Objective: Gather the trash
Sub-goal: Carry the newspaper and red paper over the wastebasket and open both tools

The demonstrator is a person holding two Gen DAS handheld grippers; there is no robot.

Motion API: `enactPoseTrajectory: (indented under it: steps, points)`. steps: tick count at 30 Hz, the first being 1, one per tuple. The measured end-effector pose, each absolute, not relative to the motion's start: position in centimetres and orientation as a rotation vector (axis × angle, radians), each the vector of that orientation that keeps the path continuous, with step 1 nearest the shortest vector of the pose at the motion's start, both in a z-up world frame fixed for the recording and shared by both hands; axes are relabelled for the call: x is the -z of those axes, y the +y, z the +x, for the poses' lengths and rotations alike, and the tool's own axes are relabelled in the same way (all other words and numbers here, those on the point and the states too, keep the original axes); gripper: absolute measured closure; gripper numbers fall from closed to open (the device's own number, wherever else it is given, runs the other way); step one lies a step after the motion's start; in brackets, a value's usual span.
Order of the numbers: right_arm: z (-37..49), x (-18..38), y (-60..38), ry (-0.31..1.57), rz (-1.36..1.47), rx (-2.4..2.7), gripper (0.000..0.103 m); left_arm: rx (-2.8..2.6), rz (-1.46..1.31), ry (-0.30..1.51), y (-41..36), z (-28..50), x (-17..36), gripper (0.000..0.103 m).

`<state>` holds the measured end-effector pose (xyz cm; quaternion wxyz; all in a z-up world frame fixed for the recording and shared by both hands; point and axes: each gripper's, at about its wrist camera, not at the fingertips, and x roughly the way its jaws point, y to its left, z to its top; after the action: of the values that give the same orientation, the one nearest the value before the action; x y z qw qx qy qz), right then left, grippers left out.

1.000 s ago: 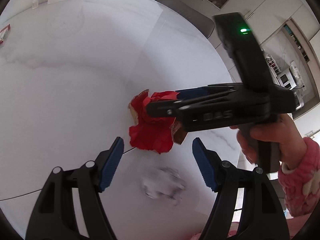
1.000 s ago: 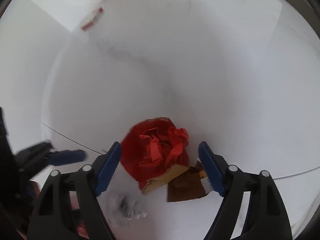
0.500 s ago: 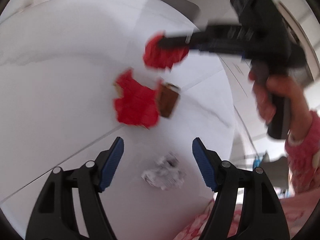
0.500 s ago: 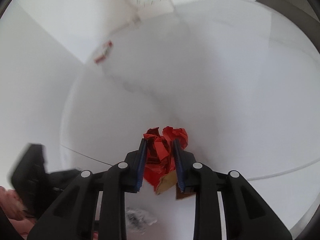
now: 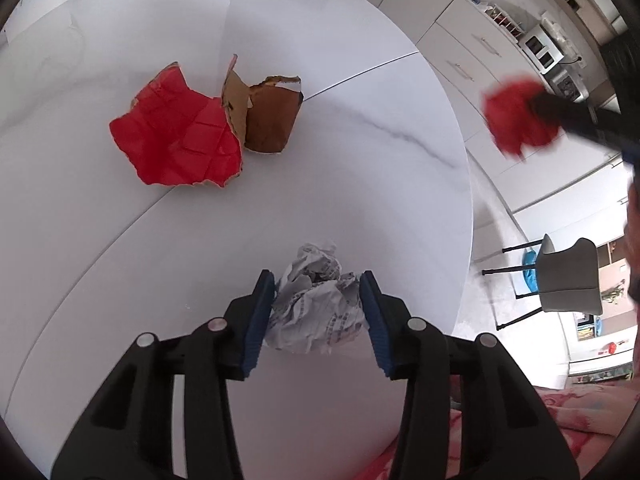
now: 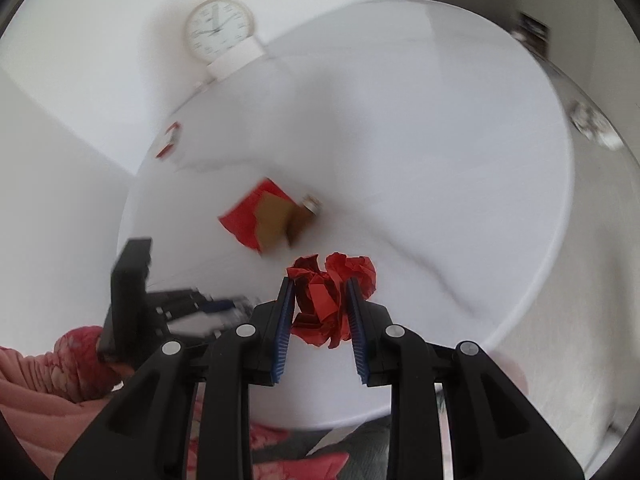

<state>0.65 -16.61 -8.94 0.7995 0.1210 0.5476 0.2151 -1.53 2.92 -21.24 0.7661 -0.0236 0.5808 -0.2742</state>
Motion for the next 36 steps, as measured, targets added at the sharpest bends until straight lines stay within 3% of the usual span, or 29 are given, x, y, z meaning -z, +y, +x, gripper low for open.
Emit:
enactPoseTrajectory:
  steps: [12,24,25,27,29,33,36]
  points:
    - [-9.4,12.7,-28.4,1.176,0.391,-0.17,0.076,0.662,0.037,1.169,-2.1,-3.2,15.1,0.062]
    - [-13.4,31.3,-34.3,1.362,0.518,0.074,0.071,0.928,0.259,1.122,-15.7,-6.7,12.4,0.062]
    - [-13.5,32.2,-34.5,1.372,0.522,0.08,0.067,0.939,0.278,1.128,-16.7,-7.0,12.7,0.062]
    - [-13.8,33.7,-34.9,1.382,0.538,0.099,0.034,0.954,0.308,1.14,-18.3,-7.3,13.2,0.062]
    - [-14.3,34.2,-35.5,1.385,0.539,0.137,0.022,0.971,0.336,1.16,-20.0,-7.9,14.0,0.062]
    - [-16.3,33.0,-37.2,1.345,0.561,0.149,0.013,0.983,0.368,1.183,-22.1,-8.7,15.1,0.062]
    - [-18.3,31.5,-38.9,1.314,0.574,0.187,0.012,0.992,0.381,1.185,-23.4,-9.0,15.3,0.062]
